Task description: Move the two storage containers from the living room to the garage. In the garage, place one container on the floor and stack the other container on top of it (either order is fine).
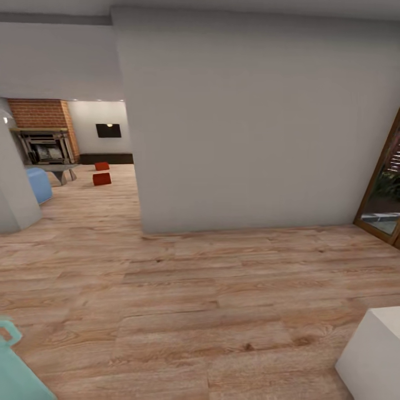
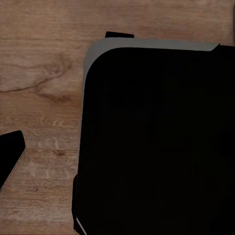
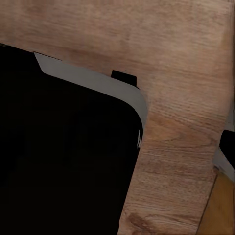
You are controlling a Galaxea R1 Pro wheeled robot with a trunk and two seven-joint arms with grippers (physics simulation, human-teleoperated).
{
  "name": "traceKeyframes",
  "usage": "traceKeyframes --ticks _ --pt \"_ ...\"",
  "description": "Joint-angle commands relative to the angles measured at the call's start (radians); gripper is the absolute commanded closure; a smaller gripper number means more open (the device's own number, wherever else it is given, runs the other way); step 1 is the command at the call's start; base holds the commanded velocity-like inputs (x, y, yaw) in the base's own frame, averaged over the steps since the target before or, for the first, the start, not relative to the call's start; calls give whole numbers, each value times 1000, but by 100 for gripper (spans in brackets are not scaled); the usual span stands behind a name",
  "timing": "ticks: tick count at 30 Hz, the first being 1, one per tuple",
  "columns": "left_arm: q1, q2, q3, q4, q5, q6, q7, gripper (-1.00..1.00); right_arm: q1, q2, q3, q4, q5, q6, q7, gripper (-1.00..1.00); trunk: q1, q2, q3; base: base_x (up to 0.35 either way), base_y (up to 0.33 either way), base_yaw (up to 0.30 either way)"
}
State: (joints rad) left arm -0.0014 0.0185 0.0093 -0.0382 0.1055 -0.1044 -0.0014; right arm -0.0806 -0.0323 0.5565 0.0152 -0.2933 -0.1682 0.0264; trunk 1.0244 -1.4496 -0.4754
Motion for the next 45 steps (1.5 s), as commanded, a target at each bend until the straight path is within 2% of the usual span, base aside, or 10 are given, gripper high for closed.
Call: traceKeyframes --ticks 1,28,45 --pt "0 0 0 0 9 -2 0 -100 -1 0 9 2 -10 -4 3 -100 1 0 -1 321 0 0" --pt "0 0 0 0 9 -3 0 -100 -1 0 9 2 -10 -1 3 -100 1 0 -1 321 0 1" --pt "0 0 0 0 8 -3 0 -100 -1 0 8 2 -10 -2 3 -100 1 0 -1 321 0 247"
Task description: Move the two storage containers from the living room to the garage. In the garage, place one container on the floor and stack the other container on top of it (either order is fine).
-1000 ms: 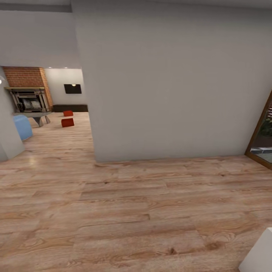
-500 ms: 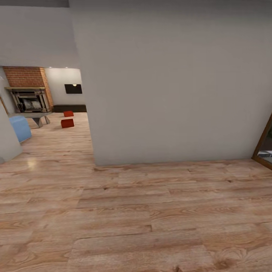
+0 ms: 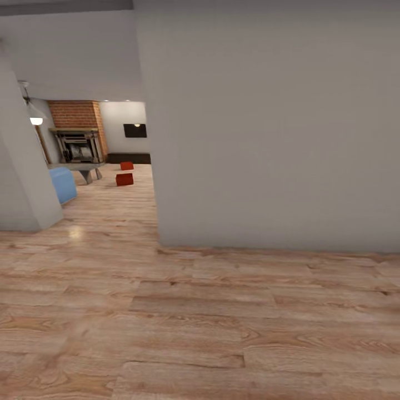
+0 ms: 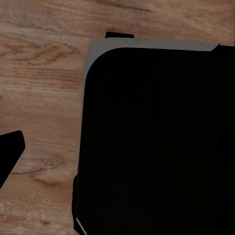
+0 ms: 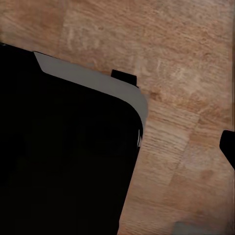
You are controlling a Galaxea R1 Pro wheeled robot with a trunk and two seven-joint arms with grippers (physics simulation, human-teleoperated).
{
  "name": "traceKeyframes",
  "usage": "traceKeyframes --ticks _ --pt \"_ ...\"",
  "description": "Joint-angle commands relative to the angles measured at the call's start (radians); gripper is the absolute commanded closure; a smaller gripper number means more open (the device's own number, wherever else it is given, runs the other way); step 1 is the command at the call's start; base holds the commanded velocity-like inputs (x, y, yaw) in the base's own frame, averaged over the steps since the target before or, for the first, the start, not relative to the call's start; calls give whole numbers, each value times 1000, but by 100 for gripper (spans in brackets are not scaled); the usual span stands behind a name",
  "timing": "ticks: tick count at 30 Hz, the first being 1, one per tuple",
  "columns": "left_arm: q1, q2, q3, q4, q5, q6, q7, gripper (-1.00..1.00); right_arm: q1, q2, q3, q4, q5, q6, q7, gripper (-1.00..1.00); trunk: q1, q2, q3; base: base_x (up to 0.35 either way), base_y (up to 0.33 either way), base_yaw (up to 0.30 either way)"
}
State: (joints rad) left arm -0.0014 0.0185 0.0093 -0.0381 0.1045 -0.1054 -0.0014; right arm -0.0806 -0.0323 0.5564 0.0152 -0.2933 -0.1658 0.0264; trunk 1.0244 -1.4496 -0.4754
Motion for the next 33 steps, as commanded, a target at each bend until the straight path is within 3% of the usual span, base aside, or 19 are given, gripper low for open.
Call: traceKeyframes --ticks 1,28,33 --pt "0 0 0 0 9 -2 0 -100 -1 0 8 2 -10 -4 3 -100 1 0 -1 321 0 270" --pt "0 0 0 0 10 -2 0 -100 -1 0 7 2 -12 -6 3 -100 1 0 -1 321 0 269" --pt "0 0 0 0 10 -2 0 -100 -1 0 7 2 -12 -6 3 -100 1 0 -1 321 0 109"
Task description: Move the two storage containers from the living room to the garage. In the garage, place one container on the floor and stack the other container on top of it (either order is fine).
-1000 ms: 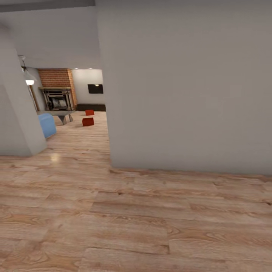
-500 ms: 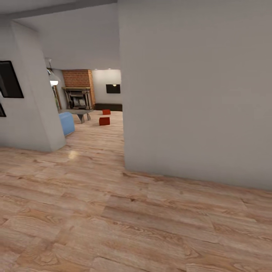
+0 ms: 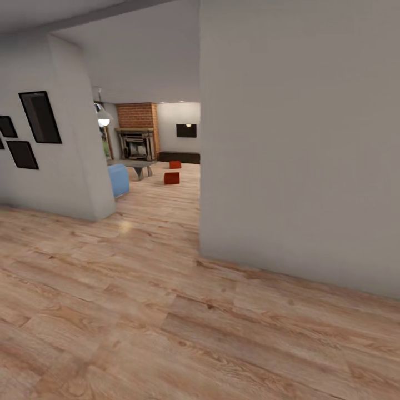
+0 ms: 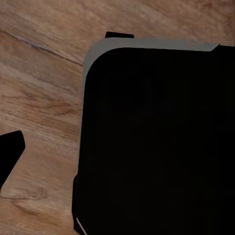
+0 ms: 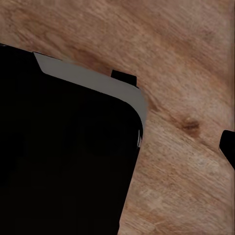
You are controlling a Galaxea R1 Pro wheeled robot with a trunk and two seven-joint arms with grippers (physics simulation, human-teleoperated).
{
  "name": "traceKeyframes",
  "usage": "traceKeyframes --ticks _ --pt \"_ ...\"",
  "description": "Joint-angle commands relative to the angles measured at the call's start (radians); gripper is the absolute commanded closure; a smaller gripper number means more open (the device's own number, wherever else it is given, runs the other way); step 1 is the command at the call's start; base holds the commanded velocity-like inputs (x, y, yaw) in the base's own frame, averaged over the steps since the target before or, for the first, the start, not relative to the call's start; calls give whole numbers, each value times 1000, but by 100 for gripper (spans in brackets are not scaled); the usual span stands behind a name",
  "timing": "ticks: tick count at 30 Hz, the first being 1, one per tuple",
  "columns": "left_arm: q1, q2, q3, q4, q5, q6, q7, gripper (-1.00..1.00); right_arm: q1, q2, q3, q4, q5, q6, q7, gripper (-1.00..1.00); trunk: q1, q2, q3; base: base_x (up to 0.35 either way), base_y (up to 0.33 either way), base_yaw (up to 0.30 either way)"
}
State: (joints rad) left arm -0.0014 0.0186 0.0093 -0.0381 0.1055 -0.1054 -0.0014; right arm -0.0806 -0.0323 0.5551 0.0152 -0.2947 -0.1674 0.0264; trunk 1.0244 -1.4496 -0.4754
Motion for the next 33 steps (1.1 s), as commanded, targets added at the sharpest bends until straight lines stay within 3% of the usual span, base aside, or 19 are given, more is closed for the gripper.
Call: traceKeyframes --ticks 1,18,33 --pt "0 0 0 0 9 -2 0 -100 -1 0 8 2 -10 -4 3 -100 1 0 -1 321 0 29" --pt "0 0 0 0 9 -2 0 -100 -1 0 9 2 -10 -4 3 -100 1 0 -1 321 0 10" --pt "0 0 0 0 8 -2 0 -100 -1 0 8 2 -21 -4 3 -100 1 0 -1 321 0 241"
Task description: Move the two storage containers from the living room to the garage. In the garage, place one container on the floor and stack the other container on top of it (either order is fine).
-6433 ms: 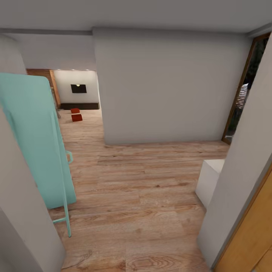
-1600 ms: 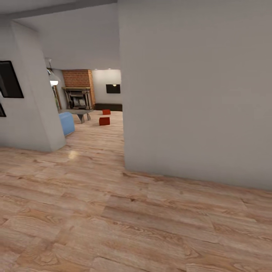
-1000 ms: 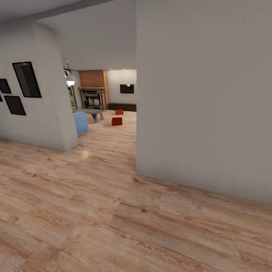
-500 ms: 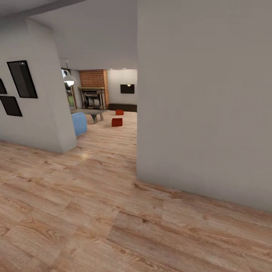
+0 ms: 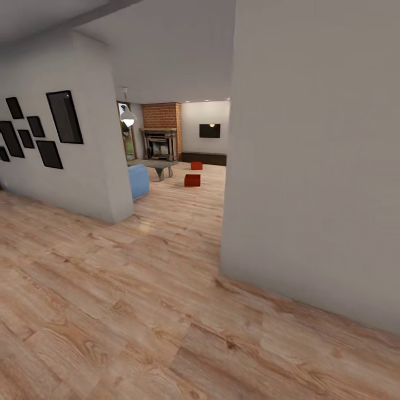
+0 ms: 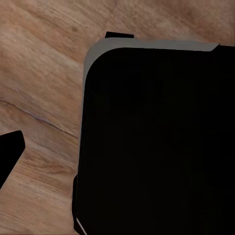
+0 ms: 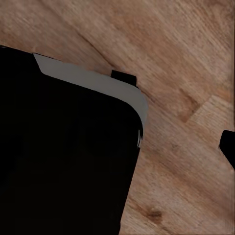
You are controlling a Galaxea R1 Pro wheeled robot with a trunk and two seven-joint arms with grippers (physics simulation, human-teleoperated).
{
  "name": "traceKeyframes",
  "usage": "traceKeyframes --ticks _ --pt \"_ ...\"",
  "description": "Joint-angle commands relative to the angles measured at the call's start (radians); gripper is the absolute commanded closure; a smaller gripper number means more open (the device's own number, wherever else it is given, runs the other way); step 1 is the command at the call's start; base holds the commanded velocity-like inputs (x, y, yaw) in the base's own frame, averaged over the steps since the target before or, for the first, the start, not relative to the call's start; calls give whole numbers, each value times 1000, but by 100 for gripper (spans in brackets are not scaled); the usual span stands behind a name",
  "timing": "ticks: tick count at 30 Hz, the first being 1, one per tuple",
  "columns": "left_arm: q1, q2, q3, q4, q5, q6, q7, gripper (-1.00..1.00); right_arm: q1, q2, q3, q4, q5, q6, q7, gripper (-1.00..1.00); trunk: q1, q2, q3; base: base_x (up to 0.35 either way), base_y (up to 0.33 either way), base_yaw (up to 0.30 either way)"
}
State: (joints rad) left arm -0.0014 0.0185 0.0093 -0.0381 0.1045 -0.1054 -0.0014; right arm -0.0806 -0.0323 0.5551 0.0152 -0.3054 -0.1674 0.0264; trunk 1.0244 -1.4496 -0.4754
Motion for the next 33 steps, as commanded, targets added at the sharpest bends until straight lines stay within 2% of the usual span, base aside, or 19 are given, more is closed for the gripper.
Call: traceKeyframes --ticks 1,9,33 --pt "0 0 0 0 9 -2 0 -100 -1 0 8 2 -10 -4 3 -100 1 0 -1 321 0 270" --pt "0 0 0 0 9 -2 0 -100 -1 0 8 2 -11 -4 3 -100 1 0 -1 321 0 232" --pt "0 0 0 0 9 -2 0 -100 -1 0 8 2 -11 -4 3 -100 1 0 -1 321 0 7"
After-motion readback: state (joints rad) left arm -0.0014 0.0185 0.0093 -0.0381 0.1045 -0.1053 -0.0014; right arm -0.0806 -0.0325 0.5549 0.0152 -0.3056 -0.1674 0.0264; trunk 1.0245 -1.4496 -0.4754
